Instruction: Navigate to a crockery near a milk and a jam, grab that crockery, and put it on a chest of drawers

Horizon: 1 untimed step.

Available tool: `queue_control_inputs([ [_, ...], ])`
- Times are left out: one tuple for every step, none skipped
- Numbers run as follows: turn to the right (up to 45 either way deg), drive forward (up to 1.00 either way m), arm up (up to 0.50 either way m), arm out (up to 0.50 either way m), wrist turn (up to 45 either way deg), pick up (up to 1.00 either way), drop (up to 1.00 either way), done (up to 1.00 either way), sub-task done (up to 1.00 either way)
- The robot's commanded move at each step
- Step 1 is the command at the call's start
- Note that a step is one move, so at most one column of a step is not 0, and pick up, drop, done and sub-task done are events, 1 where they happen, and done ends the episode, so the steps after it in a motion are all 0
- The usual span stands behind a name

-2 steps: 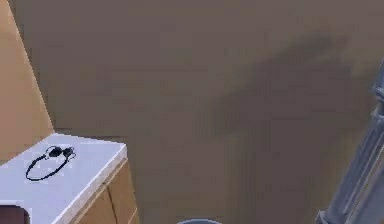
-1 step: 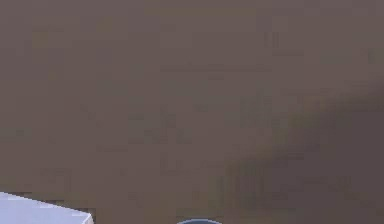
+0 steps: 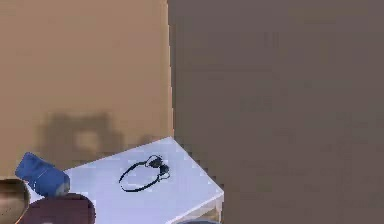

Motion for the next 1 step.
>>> queue_control_inputs([
  [-45.0, 0.0, 0.0, 0.0, 0.0, 0.0, 0.0, 0.0, 0.0],
])
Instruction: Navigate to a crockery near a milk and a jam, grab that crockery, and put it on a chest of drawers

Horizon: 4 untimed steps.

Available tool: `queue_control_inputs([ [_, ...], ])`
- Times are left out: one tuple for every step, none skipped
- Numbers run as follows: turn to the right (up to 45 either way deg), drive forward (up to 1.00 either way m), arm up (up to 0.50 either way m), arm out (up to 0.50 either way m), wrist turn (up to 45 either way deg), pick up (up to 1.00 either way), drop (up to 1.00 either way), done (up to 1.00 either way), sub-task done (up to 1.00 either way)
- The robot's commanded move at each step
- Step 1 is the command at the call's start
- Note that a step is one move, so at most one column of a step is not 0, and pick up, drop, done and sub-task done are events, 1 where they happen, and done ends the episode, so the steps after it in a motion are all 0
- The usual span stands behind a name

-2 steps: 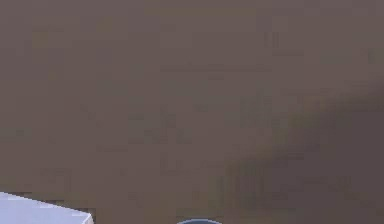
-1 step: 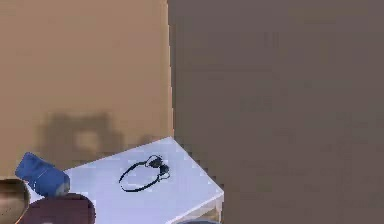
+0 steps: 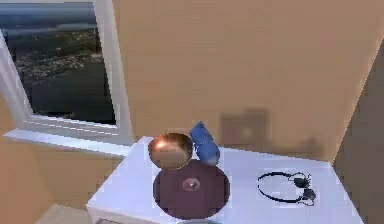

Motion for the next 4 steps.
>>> queue_control_inputs([
  [-45.0, 0.0, 0.0, 0.0, 0.0, 0.0, 0.0, 0.0, 0.0],
  [-9.0, 0.0, 0.0, 0.0, 0.0, 0.0, 0.0, 0.0, 0.0],
  [0.0, 0.0, 0.0, 0.38, 0.0, 0.0, 0.0, 0.0, 0.0],
  [0.0, 0.0, 0.0, 0.0, 39.0, 0.0, 0.0, 0.0, 0.0],
])
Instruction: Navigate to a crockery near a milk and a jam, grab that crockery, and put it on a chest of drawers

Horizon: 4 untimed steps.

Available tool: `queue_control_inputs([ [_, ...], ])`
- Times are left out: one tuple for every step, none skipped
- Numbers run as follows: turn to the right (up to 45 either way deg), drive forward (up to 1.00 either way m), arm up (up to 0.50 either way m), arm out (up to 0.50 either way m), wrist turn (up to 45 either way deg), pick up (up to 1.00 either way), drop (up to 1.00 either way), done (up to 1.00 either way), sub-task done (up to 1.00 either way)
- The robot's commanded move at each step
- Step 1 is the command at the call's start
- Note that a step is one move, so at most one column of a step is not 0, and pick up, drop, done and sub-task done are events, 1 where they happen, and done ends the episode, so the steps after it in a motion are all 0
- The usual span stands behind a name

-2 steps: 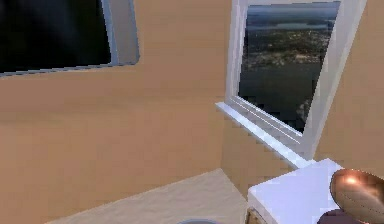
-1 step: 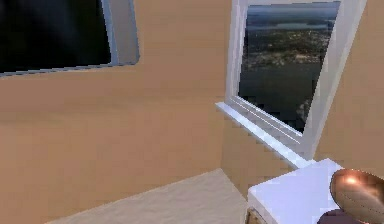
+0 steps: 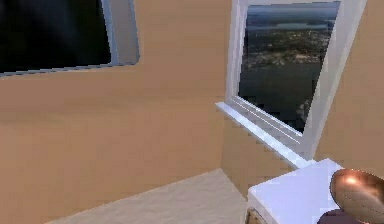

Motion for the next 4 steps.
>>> queue_control_inputs([
  [0.0, 0.0, -0.26, 0.0, 0.0, 0.0, 0.0, 0.0, 0.0],
  [0.0, 0.0, 0.0, 0.0, 0.0, 0.0, 1.0, 0.0, 0.0],
  [0.0, 0.0, 0.0, -0.1, 0.0, 0.0, 0.0, 0.0, 0.0],
  [0.0, 0.0, 0.0, 0.0, 0.0, 0.0, 0.0, 1.0, 0.0],
])
